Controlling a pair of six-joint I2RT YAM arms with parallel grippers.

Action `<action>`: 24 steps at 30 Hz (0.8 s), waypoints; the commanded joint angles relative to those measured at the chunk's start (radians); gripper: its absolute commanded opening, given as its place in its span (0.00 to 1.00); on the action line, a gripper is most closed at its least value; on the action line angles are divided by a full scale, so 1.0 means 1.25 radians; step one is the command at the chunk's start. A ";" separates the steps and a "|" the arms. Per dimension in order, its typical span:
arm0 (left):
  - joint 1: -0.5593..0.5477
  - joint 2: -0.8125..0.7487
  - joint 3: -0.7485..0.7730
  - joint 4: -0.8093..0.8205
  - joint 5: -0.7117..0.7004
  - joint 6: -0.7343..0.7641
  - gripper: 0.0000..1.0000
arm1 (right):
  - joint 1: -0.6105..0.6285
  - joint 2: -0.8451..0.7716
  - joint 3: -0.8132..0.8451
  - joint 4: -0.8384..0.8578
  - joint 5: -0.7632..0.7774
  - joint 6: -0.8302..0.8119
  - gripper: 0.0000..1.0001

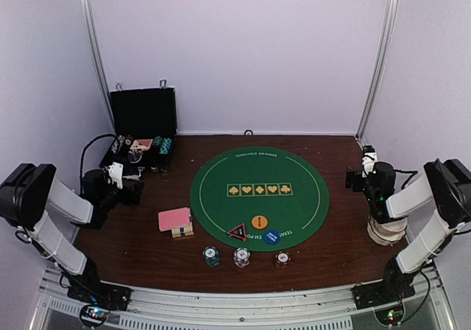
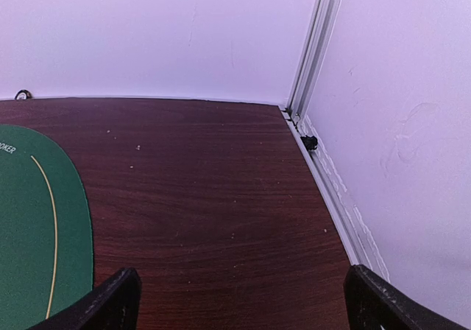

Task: Distribute texas hold em gaming equipment

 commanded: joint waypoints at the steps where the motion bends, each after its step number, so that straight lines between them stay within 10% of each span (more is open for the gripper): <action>1: 0.007 0.004 0.012 0.017 0.000 -0.006 0.98 | -0.002 0.002 0.008 0.013 -0.012 0.004 0.99; 12: 0.007 -0.012 0.013 0.008 0.009 -0.002 0.98 | -0.003 -0.053 0.016 -0.049 0.115 0.050 1.00; 24: 0.007 -0.197 0.287 -0.655 0.098 0.085 0.98 | 0.000 -0.280 0.227 -0.598 0.154 0.158 1.00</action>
